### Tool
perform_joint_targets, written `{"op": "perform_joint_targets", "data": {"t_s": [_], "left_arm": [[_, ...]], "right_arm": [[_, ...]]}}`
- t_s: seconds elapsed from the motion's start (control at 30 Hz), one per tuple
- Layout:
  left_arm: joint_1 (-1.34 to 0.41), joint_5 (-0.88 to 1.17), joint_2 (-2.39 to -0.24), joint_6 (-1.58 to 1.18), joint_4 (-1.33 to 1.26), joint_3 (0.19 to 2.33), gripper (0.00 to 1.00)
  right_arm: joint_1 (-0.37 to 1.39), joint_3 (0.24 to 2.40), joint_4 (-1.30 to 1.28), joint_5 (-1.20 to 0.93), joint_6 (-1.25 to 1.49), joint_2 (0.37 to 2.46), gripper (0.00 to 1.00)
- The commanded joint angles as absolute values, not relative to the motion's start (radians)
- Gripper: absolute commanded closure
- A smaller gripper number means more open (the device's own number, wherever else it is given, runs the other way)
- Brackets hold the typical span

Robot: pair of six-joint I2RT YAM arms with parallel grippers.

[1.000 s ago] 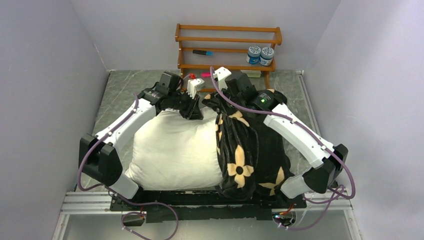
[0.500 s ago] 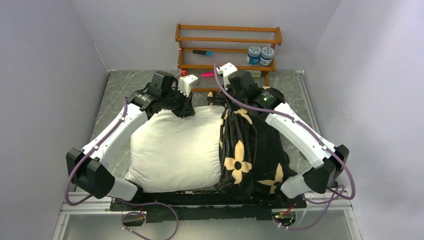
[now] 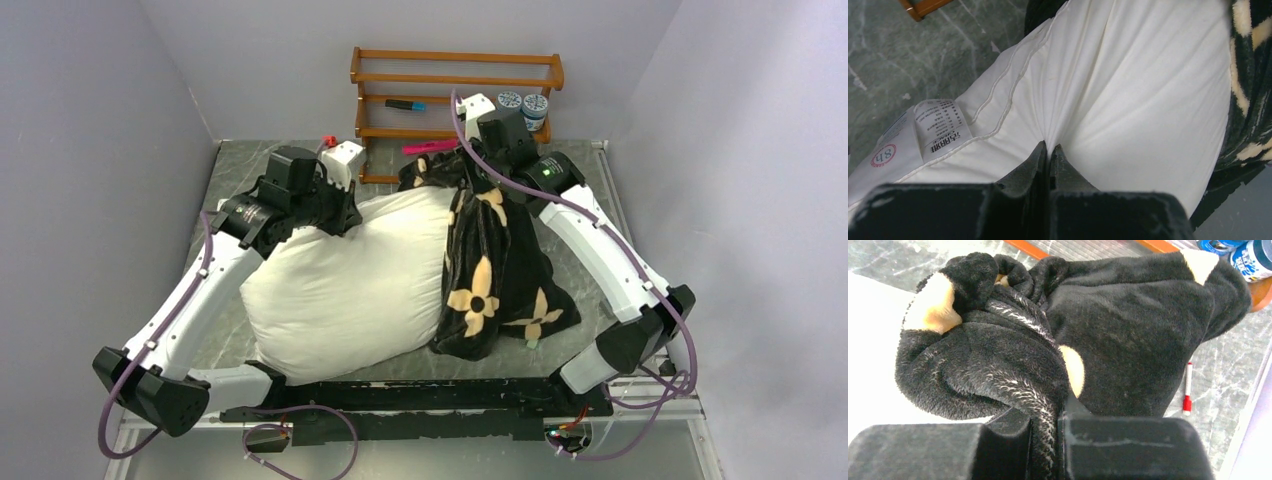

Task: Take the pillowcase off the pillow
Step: Remove the pillow from the pillowcase.

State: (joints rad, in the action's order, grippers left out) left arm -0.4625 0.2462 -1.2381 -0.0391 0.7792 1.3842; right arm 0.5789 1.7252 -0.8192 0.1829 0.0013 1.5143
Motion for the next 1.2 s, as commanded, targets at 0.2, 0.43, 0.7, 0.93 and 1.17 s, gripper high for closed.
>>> {"op": "perform_joint_targets", "data": {"t_s": [0.2,0.43,0.7,0.93,1.17], "left_arm": [[-0.386,-0.063,-1.138,-0.067,0.976,1.323,0.95],[-0.38,-0.074,-1.131,-0.08,0.914,1.255,0.95],[-0.381,0.092,-1.188,-0.121,0.747,1.222,0.92],[-0.381,0.065,-1.206,-0.112,0.739,1.331,0.53],[-0.387,0.109,-1.163,-0.107,0.74,1.376,0.12]], "right_arm": [[0.391,1.822,-0.721,0.365,0.024,1.563,1.0],[0.378,1.725,-0.638,0.12,0.058,1.563,1.0],[0.394,1.644,-0.548,-0.105,0.088,1.608,0.95],[0.395,1.658,-0.555,-0.073,0.074,1.579,0.65],[0.396,1.615,-0.57,-0.068,0.09,1.446,0.42]]}}
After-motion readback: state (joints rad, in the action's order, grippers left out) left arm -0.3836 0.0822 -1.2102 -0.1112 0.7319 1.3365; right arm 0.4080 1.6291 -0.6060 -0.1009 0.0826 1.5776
